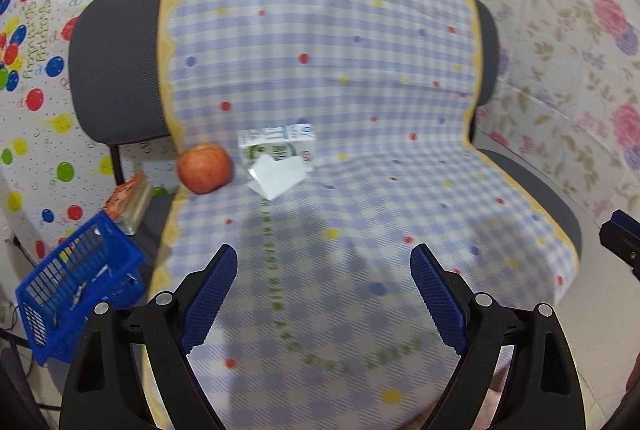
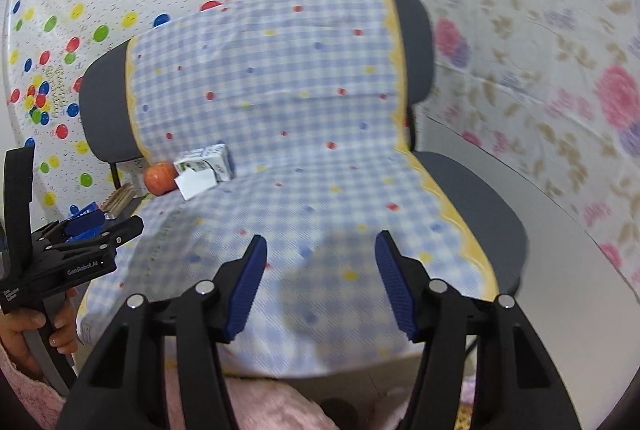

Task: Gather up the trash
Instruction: 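Move both tools back toward the chair, then reach the left tool toward the white tissue beside the milk carton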

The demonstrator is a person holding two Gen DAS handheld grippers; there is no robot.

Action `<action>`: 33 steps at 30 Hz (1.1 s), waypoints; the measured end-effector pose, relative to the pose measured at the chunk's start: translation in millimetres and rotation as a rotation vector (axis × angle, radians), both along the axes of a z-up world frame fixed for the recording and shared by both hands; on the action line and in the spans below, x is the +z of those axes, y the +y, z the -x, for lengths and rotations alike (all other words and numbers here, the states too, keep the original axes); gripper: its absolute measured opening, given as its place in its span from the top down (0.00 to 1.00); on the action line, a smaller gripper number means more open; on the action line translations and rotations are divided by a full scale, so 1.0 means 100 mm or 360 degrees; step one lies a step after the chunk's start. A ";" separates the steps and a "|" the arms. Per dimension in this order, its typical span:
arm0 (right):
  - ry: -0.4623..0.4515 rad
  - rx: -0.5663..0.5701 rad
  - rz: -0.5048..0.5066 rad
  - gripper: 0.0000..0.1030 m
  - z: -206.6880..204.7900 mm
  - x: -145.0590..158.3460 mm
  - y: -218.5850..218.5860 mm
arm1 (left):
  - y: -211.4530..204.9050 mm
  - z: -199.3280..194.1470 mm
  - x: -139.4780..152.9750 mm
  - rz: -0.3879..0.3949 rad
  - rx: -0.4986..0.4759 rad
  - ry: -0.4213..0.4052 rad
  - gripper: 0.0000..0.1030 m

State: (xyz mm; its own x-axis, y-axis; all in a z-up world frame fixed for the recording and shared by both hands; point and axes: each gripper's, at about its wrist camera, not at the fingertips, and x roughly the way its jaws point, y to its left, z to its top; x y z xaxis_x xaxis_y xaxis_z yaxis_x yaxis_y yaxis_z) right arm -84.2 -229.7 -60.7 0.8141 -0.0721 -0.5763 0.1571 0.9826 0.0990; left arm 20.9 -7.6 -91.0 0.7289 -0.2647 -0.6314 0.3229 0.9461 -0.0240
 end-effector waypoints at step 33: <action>0.0065 0.0157 -0.0025 0.49 -1.85 -0.39 0.16 | -0.05 -2.08 -0.47 -0.0086 0.0145 0.0102 0.16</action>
State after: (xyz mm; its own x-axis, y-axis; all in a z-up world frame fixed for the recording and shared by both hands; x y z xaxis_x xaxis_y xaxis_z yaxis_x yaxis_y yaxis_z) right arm 101.0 -213.7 -99.4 0.7927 0.0169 -0.6094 0.0636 0.9919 0.1103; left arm 228.4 -12.8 -137.8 0.7061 -0.1637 -0.6889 0.2349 0.9720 0.0099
